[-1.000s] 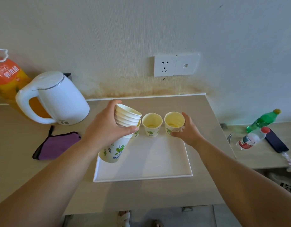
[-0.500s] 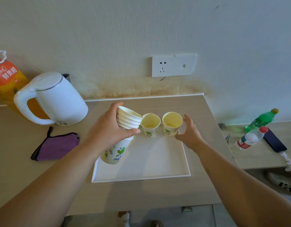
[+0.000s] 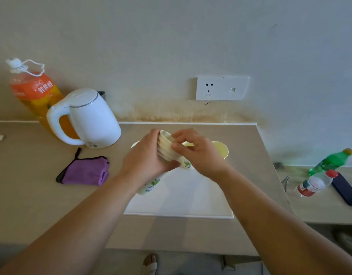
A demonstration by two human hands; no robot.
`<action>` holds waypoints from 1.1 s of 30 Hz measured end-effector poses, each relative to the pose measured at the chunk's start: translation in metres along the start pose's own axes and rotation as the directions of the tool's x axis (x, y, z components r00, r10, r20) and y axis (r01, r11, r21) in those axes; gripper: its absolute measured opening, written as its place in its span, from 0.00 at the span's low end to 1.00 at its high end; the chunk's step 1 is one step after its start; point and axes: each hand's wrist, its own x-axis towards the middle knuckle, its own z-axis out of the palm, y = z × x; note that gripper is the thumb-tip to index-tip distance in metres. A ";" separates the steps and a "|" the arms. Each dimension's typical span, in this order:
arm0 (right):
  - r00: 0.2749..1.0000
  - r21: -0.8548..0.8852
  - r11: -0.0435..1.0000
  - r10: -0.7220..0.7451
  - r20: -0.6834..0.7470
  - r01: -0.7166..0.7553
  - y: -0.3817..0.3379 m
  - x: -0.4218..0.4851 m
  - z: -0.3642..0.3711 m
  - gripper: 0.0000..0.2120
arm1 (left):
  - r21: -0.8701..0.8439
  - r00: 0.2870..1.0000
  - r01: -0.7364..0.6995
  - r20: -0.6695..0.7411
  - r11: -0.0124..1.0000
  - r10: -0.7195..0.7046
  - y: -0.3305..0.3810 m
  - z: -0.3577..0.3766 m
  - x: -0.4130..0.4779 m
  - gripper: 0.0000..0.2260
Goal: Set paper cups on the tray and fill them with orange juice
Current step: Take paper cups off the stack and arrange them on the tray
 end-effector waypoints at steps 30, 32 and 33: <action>0.936 0.620 0.704 0.305 0.177 -0.347 -0.039 0.024 0.121 0.23 | -0.099 1.000 -0.014 0.019 0.995 0.015 -0.110 -0.073 -0.033 0.30; 0.957 0.629 0.729 0.274 0.093 -0.269 -0.031 0.023 0.122 0.22 | -0.086 0.999 0.010 0.036 0.996 -0.007 -0.120 -0.075 -0.035 0.32; 0.965 0.648 0.730 0.260 0.029 -0.216 -0.027 0.021 0.121 0.23 | -0.079 0.999 0.033 0.037 0.996 -0.030 -0.126 -0.076 -0.035 0.34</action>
